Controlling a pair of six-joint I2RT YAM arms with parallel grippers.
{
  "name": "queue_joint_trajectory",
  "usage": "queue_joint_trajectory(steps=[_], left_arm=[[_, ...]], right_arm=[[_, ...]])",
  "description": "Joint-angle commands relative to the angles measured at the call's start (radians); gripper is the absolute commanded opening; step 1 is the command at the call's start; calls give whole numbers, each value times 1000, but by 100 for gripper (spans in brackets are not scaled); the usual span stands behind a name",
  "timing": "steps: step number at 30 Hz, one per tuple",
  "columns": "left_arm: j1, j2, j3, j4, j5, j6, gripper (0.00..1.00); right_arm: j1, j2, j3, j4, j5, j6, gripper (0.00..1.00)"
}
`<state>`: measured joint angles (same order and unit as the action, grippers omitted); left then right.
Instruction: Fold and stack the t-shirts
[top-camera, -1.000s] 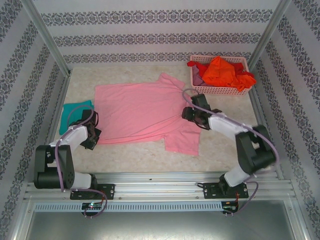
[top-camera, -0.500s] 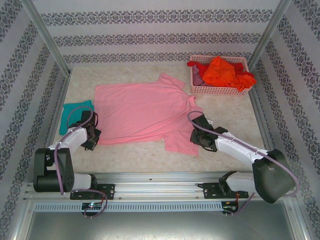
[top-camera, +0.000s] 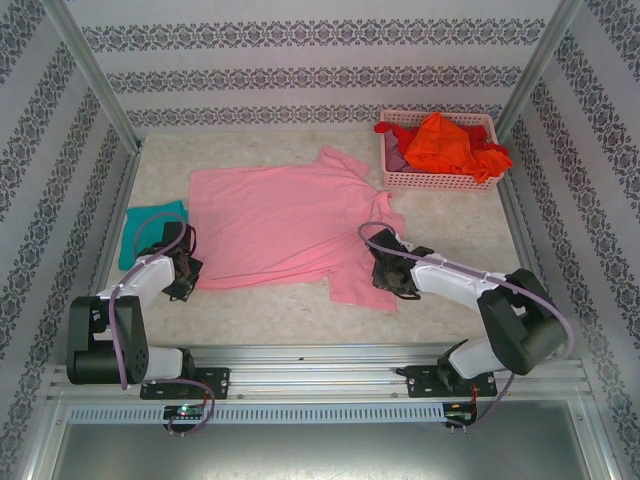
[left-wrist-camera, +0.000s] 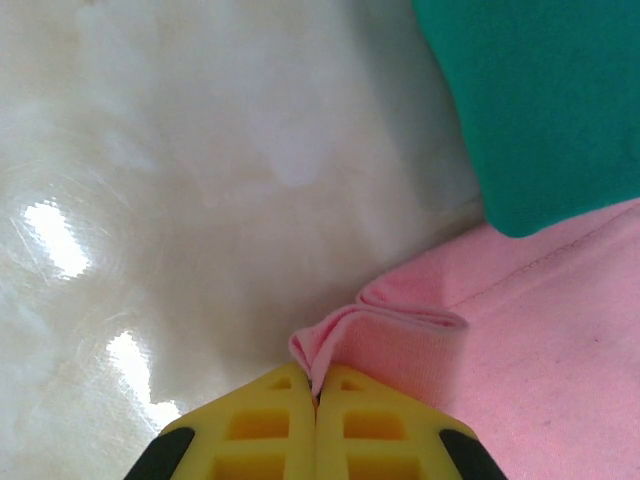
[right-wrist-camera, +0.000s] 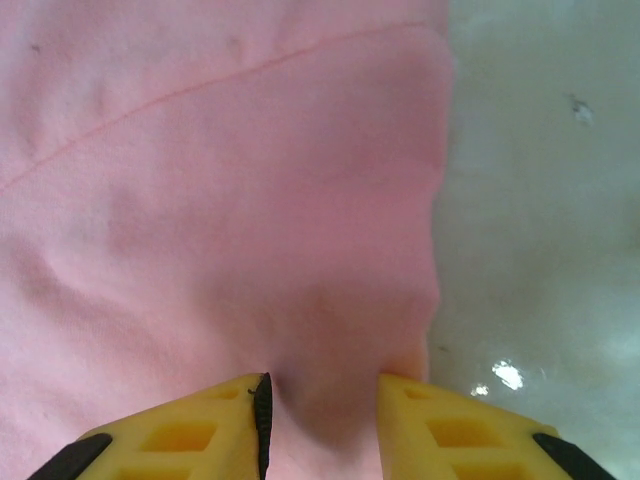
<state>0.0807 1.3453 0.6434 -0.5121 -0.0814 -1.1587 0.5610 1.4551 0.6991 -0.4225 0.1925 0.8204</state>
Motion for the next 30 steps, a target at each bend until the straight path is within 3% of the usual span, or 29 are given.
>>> queue_joint_trajectory(steps=[1, 7, 11, 30], left_arm=[[13, -11, -16, 11, -5, 11, 0], [13, -13, -19, 10, -1, 10, 0], [13, -27, -20, 0, -3, 10, 0], [13, -275, -32, -151, -14, -5, 0]], right_arm=[[5, 31, 33, 13, 40, -1, 34], [2, 93, 11, 13, 14, -5, 30], [14, 50, -13, -21, 15, 12, 1], [77, -519, -112, -107, 175, 60, 0]])
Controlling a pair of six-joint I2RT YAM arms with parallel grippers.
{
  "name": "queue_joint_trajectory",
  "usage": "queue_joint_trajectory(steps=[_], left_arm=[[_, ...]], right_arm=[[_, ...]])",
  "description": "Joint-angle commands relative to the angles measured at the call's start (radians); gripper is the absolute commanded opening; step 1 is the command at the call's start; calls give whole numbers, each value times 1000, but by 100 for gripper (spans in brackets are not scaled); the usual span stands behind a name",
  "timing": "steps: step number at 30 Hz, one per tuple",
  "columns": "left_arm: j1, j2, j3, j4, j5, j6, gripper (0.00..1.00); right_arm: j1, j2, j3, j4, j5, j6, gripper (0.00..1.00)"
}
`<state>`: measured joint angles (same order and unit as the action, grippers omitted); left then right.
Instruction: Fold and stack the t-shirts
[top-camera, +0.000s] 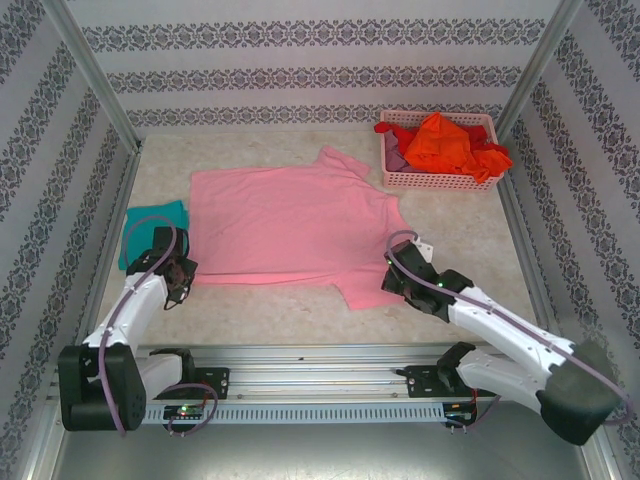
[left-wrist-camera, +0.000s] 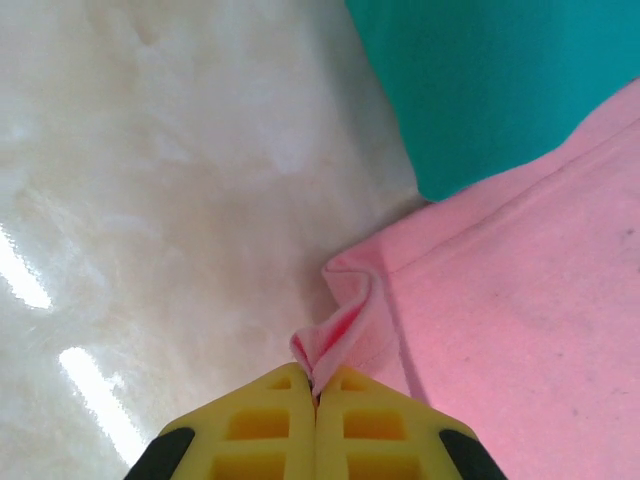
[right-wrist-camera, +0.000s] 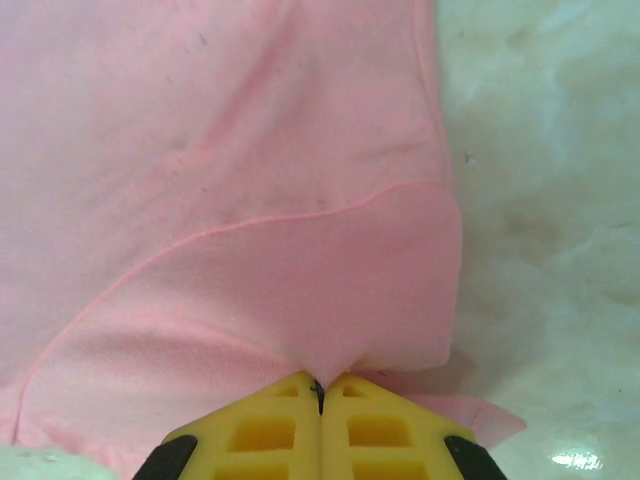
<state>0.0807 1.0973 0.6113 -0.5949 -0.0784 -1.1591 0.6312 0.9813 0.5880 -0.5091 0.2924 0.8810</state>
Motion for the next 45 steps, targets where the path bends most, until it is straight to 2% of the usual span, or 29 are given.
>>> queue_joint_trajectory(steps=[1, 4, 11, 26, 45], left_arm=[[13, -32, 7, -69, -20, -7, 0], [13, -18, 33, -54, -20, -5, 0], [13, 93, 110, 1, -14, 15, 0], [14, 328, 300, 62, -46, 71, 0], [24, 489, 445, 83, -57, 105, 0]], right_arm=[[6, -58, 6, -4, 77, -12, 0], [-9, -35, 43, 39, 67, -55, 0], [-64, 129, 171, 99, 34, -154, 0], [-220, 442, 397, 170, -119, -314, 0], [-287, 622, 547, 221, -145, -371, 0]])
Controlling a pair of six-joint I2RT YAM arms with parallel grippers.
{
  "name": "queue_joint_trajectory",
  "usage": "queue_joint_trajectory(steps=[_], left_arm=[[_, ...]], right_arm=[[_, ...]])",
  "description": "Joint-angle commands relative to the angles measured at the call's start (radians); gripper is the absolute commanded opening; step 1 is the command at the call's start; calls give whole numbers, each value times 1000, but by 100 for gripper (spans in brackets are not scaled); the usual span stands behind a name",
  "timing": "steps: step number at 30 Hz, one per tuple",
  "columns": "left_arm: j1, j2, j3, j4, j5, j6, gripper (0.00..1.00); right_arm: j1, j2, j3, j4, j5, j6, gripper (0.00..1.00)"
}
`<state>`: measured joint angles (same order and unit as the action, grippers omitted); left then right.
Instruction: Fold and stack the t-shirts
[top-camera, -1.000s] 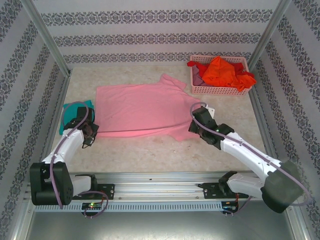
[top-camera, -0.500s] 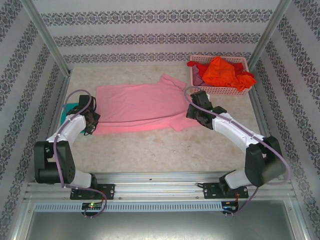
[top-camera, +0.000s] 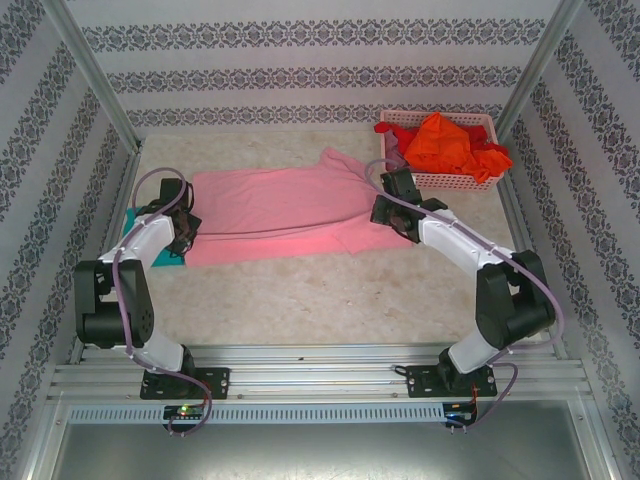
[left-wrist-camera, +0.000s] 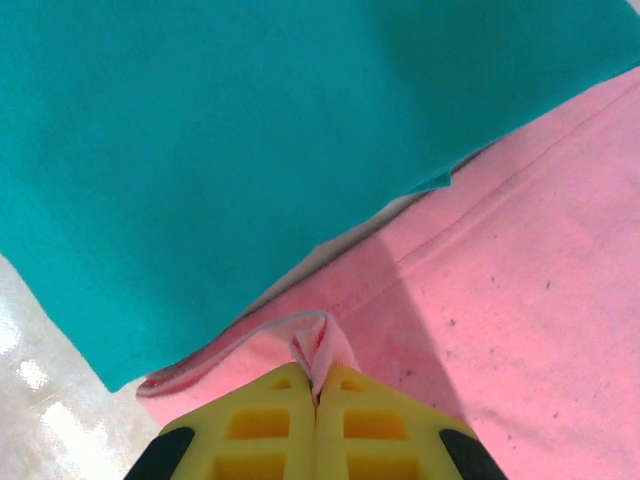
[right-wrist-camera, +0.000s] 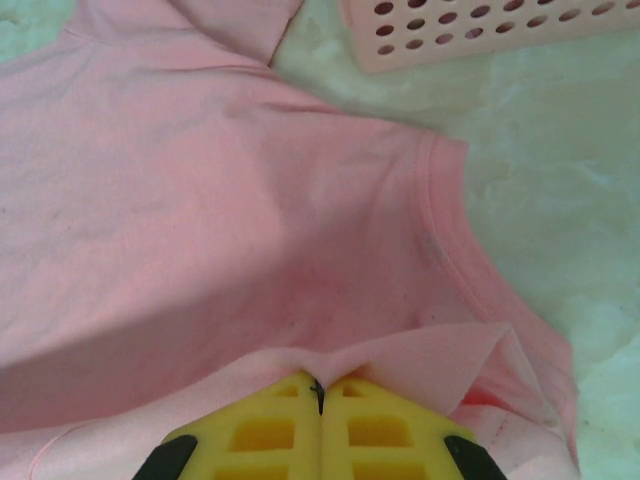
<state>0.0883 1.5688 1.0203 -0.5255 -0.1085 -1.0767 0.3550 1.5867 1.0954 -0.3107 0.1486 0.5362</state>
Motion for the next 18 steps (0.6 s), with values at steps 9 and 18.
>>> queue_joint_trajectory(steps=[9, 18], left_arm=[[22, 76, 99, 13, -30, 56, 0], [24, 139, 150, 22, -13, 64, 0]], right_arm=[[-23, 66, 81, 27, -2, -34, 0], [-34, 102, 102, 37, 5, -36, 0]])
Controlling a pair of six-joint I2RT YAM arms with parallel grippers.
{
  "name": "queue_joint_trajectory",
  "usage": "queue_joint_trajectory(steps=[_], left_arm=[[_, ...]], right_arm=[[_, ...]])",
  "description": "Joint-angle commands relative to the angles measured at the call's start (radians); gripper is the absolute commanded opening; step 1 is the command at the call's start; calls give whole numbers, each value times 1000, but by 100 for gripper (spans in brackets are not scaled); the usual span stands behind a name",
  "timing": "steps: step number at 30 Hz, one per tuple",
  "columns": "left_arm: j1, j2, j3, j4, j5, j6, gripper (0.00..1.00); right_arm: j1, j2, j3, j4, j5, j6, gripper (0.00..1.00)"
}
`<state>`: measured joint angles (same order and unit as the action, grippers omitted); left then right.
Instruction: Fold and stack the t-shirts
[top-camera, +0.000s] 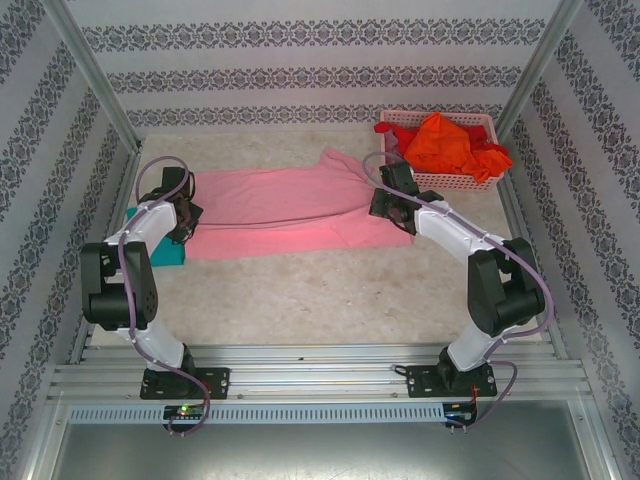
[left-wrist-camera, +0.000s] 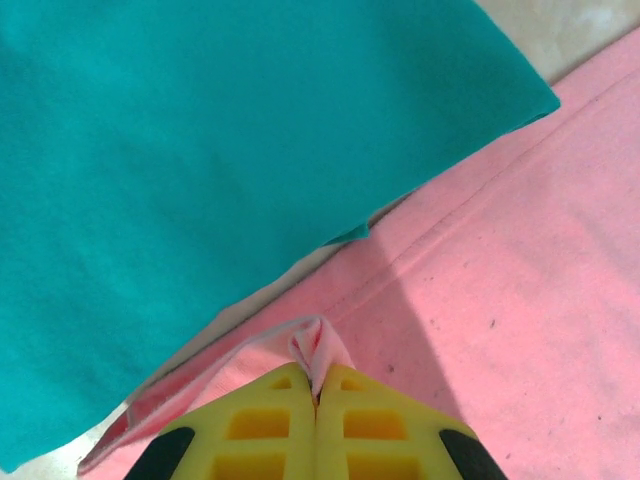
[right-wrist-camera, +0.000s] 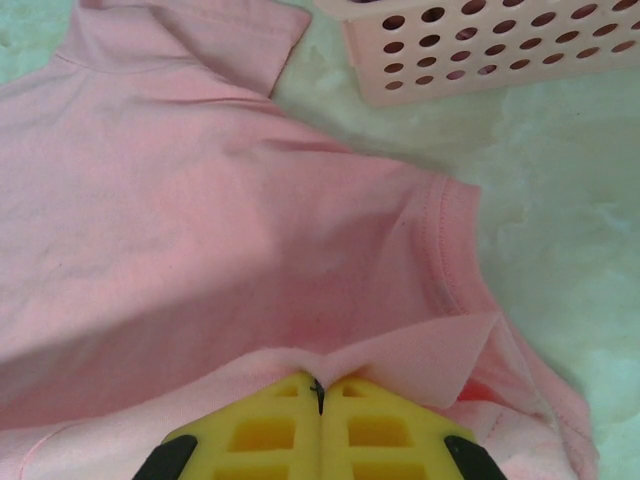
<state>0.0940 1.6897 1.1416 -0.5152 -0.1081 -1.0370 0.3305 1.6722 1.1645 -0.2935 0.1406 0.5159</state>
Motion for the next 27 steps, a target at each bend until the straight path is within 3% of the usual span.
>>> queue_joint_trajectory(steps=[1, 27], left_arm=[[18, 26, 33, 15, -11, 26, 0], [18, 181, 161, 6, 33, 69, 0]], right_arm=[[-13, 22, 36, 20, 12, -16, 0], [-50, 121, 77, 35, 16, -26, 0]])
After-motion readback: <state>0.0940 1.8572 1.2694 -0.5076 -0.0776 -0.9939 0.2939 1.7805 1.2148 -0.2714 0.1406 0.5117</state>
